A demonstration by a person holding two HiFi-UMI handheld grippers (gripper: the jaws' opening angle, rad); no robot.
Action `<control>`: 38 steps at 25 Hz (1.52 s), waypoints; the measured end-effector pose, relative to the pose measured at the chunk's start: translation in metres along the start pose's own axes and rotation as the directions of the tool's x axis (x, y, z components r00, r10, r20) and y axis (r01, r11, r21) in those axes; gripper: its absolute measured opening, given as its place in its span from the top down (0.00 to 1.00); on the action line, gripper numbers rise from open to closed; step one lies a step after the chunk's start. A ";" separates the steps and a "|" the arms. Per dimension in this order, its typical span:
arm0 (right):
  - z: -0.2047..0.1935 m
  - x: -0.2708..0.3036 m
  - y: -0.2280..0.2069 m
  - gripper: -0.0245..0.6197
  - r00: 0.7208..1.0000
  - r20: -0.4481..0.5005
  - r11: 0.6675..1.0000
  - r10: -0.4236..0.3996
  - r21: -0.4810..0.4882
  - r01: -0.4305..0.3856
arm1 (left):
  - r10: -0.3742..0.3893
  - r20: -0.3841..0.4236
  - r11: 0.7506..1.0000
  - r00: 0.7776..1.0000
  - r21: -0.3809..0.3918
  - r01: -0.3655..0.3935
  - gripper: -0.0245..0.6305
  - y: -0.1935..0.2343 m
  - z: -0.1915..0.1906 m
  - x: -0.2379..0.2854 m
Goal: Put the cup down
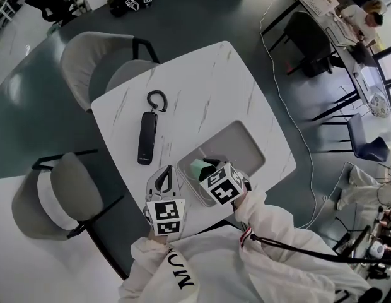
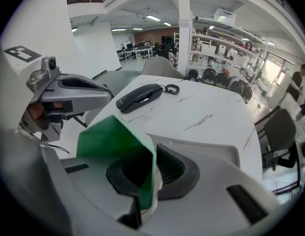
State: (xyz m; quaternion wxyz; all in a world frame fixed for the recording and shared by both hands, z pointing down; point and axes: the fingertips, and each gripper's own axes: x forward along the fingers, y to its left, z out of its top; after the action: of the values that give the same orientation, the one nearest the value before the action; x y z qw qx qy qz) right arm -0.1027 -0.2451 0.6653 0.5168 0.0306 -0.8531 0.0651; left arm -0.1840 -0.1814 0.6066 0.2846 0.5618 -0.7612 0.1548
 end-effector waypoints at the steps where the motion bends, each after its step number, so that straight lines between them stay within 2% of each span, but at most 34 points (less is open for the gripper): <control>1: 0.000 0.002 0.000 0.93 1.000 -0.011 1.000 0.003 -0.011 -0.003 | 0.002 -0.004 1.000 1.000 -0.004 -0.002 0.95 0.001 -0.002 0.002; 21: -0.005 0.033 -0.001 0.93 0.987 -0.156 0.990 0.040 -0.128 -0.061 | 0.032 -0.085 0.998 0.996 -0.060 -0.037 0.95 0.016 -0.019 0.014; 38: -0.012 0.052 0.009 0.93 0.961 -0.270 0.962 0.057 -0.242 -0.125 | 0.065 -0.106 0.991 0.992 -0.112 -0.077 0.95 0.026 -0.029 0.012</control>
State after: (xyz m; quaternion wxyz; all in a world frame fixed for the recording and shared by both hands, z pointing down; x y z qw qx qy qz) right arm -0.1173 -0.2334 0.7159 0.6203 -0.0848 -0.7795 -0.0186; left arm -0.2037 -0.1667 0.6390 0.3498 0.5082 -0.7728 0.1488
